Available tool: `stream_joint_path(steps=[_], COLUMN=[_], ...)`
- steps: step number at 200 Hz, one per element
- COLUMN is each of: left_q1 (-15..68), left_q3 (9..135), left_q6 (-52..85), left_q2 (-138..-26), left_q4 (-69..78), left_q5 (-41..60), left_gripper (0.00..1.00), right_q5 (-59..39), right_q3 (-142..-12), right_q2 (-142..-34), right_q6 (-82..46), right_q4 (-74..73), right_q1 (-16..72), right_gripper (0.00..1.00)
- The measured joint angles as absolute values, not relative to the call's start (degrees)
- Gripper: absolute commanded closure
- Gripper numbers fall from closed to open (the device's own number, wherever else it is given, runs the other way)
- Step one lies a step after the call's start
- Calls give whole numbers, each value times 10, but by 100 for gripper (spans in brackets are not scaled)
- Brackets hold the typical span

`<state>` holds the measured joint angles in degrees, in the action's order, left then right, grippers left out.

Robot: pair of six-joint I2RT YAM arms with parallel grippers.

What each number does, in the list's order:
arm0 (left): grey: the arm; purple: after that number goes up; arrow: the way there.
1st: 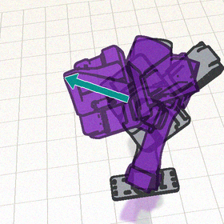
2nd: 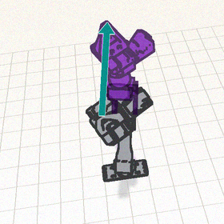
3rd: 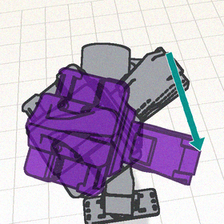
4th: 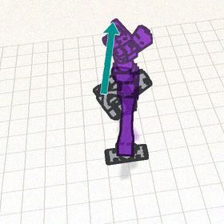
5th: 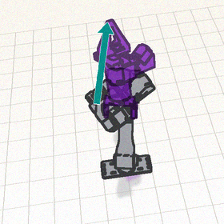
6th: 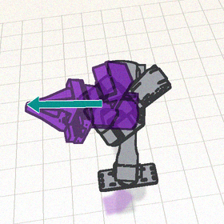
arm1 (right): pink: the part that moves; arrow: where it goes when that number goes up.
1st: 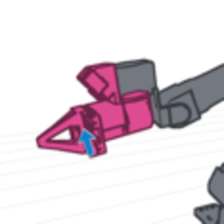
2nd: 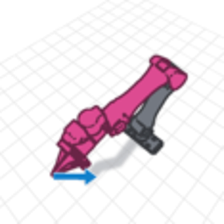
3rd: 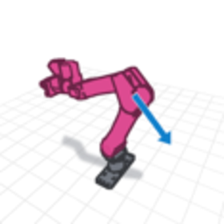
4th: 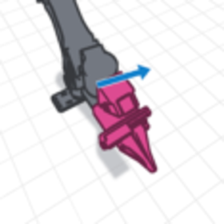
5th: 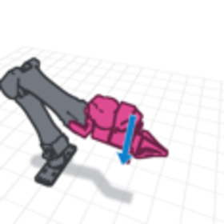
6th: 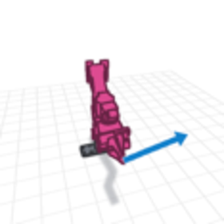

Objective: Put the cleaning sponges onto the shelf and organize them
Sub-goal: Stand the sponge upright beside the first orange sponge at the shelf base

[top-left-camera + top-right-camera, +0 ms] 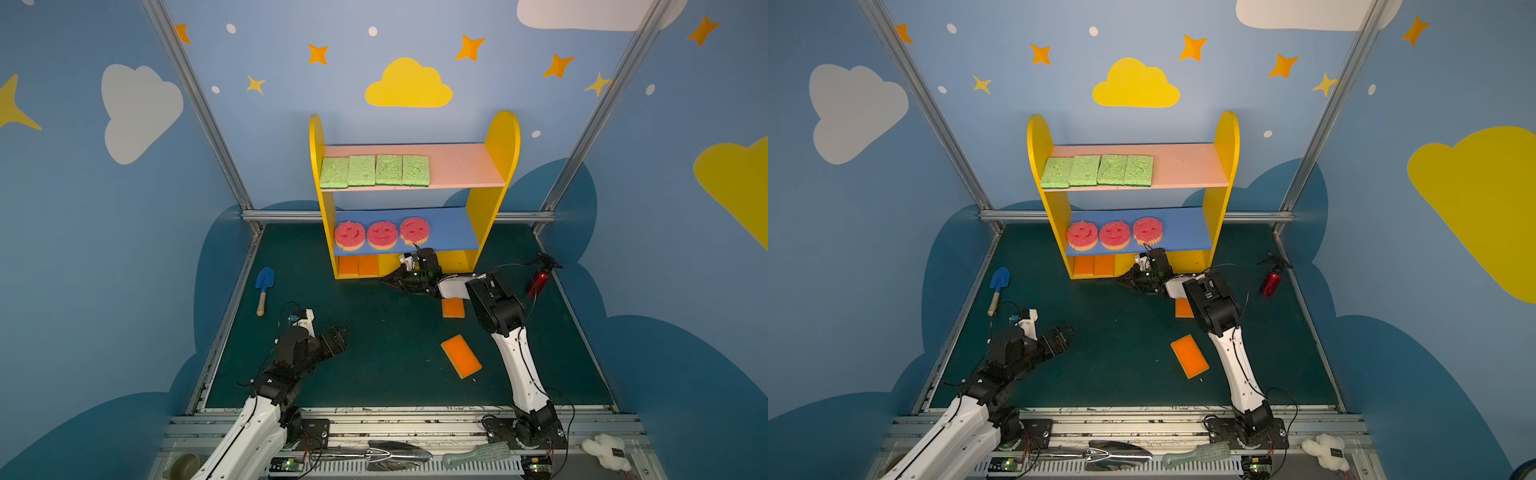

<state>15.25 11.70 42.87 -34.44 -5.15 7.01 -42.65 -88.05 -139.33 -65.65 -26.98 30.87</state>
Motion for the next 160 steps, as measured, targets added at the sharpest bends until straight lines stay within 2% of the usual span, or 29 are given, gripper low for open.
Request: stream_joint_path(steps=[90,160], left_q1=[152,151], left_q3=[117,117], left_q6=[428,428], left_q2=[-354,-339], left_q4=[-51,-52], left_q5=[68,66], left_gripper=[0,0], right_q5=[-333,-295], right_q3=[-820,-823], right_q2=[-1392,-1392], right_q6=[-723,-721], right_q4=[-431,-426], right_q1=[329,354], right_gripper=[100,100])
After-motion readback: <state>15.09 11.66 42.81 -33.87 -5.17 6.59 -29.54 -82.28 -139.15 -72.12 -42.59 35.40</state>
